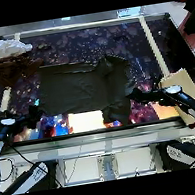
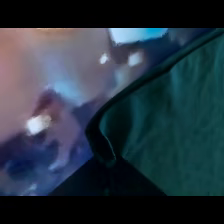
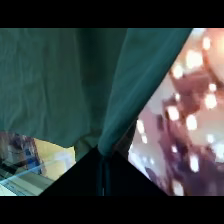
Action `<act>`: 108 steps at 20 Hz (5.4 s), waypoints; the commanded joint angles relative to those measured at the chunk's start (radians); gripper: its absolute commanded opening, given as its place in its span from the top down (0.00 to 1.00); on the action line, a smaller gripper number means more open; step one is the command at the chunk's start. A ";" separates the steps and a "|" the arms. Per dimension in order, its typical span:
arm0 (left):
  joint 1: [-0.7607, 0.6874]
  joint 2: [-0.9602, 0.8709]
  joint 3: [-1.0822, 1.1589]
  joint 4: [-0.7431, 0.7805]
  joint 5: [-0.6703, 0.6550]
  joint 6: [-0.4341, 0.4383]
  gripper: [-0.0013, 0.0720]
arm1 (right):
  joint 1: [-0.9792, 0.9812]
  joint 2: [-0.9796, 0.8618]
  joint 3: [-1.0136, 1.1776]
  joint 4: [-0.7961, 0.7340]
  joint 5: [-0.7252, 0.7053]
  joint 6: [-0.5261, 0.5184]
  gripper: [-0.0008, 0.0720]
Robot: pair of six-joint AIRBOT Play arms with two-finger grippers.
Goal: Fold the shirts.
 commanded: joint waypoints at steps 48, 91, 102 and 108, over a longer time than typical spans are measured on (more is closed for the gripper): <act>-0.328 -0.467 0.912 0.843 -0.391 -0.077 0.97 | 0.044 -0.528 0.888 -0.571 0.013 -0.007 0.96; -0.257 0.342 0.391 0.622 -0.627 0.176 0.33 | -0.205 0.005 -0.192 -0.286 0.309 0.014 0.43; -0.257 0.342 0.391 0.615 -0.627 0.177 0.33 | -0.029 0.005 -0.224 -0.208 0.161 0.081 0.59; -0.257 0.342 0.388 0.767 -0.544 0.058 0.34 | -0.011 0.019 -0.211 -0.117 0.168 0.009 0.95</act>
